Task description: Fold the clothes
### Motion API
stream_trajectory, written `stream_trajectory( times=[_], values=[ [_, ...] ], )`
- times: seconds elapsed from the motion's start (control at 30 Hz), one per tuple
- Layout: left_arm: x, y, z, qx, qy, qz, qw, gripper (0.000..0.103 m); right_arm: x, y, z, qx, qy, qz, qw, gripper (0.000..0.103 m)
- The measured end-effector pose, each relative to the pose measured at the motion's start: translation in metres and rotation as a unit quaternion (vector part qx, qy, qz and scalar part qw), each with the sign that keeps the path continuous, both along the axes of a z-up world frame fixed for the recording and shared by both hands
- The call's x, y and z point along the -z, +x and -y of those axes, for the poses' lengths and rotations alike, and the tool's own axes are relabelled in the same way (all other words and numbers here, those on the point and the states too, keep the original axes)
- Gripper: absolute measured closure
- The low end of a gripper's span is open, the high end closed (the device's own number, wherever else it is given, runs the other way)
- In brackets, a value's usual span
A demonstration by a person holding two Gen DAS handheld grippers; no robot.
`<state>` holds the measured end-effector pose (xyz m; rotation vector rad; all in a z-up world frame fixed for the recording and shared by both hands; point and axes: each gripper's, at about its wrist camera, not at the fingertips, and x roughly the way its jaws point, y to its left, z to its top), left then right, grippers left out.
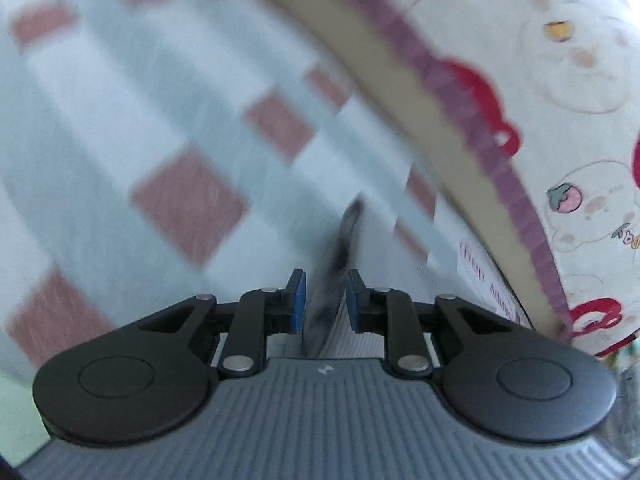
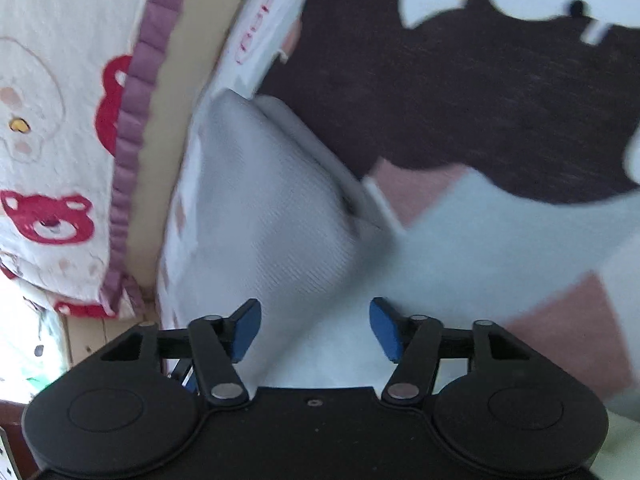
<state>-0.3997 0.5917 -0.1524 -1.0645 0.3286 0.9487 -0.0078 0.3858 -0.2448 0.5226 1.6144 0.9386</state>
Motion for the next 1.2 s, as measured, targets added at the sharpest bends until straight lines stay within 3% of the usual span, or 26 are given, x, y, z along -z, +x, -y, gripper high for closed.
stream_trajectory(
  times=[0.13, 0.2, 0.27, 0.3, 0.47, 0.63, 0.7, 0.8, 0.9, 0.93, 1.1, 1.2],
  values=[
    [-0.010, 0.028, -0.005, 0.058, 0.058, -0.044, 0.9956, 0.083, -0.003, -0.007, -0.007, 0.036, 0.021, 0.040, 0.998, 0.034],
    [0.001, 0.042, -0.014, 0.078, 0.031, -0.041, 0.9956, 0.083, -0.007, -0.009, -0.012, 0.037, 0.034, 0.081, 0.995, 0.038],
    [0.005, 0.054, -0.015, 0.095, 0.035, -0.057, 0.9932, 0.084, -0.024, -0.014, -0.022, -0.027, 0.044, 0.191, 0.980, 0.057],
    [0.004, 0.061, -0.013, 0.106, 0.045, -0.071, 0.9909, 0.084, -0.030, -0.013, -0.024, -0.043, 0.048, 0.226, 0.972, 0.065],
    [0.014, 0.072, -0.006, 0.141, 0.013, -0.048, 0.9888, 0.084, -0.055, -0.002, -0.023, -0.066, 0.062, 0.326, 0.941, 0.074],
    [0.015, 0.087, 0.003, 0.186, 0.006, -0.014, 0.9824, 0.080, -0.068, 0.007, -0.014, -0.064, 0.022, 0.400, 0.914, 0.075],
    [0.014, 0.093, 0.006, 0.187, 0.008, -0.007, 0.9823, 0.079, -0.064, 0.014, -0.009, -0.067, 0.013, 0.395, 0.916, 0.074],
    [0.015, 0.099, 0.005, 0.176, 0.016, -0.003, 0.9843, 0.066, -0.056, 0.025, -0.003, -0.073, 0.006, 0.375, 0.924, 0.067],
    [0.018, 0.106, 0.001, 0.167, 0.035, -0.061, 0.9834, 0.050, -0.046, 0.038, 0.005, -0.067, 0.029, 0.315, 0.946, 0.045],
    [0.020, 0.108, 0.000, 0.165, 0.041, -0.080, 0.9823, 0.048, -0.042, 0.043, 0.008, -0.063, 0.035, 0.289, 0.955, 0.043],
    [0.033, 0.110, -0.018, 0.158, -0.007, -0.044, 0.9865, 0.043, -0.033, 0.051, 0.013, -0.046, 0.028, 0.249, 0.967, 0.040],
    [0.042, 0.106, -0.030, 0.148, -0.031, 0.000, 0.9885, 0.044, -0.027, 0.055, 0.013, -0.035, 0.021, 0.232, 0.972, 0.036]
  ],
)
